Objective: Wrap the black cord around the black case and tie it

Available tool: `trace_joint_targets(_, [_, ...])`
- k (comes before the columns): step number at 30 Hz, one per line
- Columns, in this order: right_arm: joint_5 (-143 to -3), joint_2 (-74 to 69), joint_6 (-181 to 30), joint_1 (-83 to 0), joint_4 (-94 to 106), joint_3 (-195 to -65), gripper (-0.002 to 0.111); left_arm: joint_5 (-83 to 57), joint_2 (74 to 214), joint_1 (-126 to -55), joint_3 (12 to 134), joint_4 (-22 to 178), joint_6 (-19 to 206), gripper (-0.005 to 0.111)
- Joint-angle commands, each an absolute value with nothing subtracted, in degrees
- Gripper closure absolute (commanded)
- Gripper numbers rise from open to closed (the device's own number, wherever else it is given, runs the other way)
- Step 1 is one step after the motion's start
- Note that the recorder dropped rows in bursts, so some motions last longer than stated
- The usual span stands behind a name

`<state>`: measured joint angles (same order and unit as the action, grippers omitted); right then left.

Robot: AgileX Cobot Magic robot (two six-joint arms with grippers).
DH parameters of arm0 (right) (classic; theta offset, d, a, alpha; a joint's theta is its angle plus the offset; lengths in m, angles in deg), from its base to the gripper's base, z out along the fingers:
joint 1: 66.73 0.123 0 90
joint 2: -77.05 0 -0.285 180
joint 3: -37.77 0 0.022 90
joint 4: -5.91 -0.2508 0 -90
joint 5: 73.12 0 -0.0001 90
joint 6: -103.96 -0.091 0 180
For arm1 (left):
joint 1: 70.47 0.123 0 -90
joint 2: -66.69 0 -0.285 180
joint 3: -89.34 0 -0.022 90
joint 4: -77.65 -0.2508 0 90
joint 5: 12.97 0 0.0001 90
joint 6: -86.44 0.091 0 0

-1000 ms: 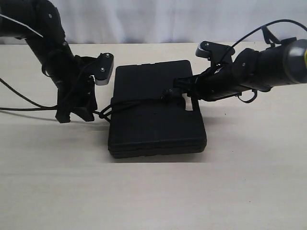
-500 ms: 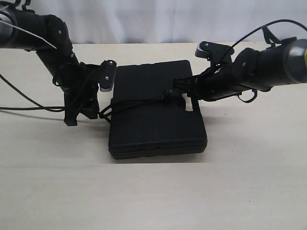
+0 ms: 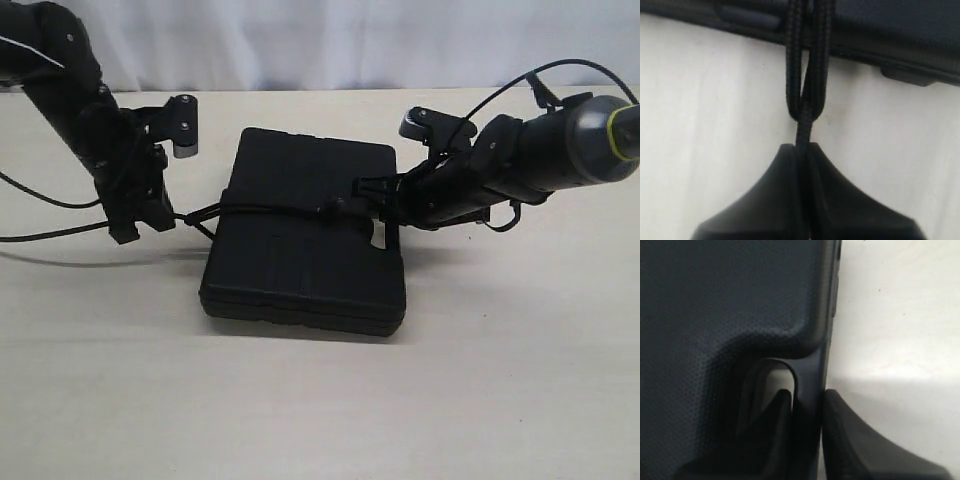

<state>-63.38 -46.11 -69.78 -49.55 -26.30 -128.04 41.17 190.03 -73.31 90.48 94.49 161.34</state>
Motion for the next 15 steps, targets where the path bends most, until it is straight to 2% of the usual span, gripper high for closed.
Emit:
trace_joint_targets(1, [-66.2,-47.12,-68.37,-54.01,-25.2,-128.16,0.104,42.71,188.88,-66.71,89.48,89.05,159.42,0.107])
trace_joint_targets(15, [-67.02,-47.88,-66.2,-55.31,-25.2,-128.24,0.104,32.04,188.88,-59.49,82.05,88.69,159.87,0.107])
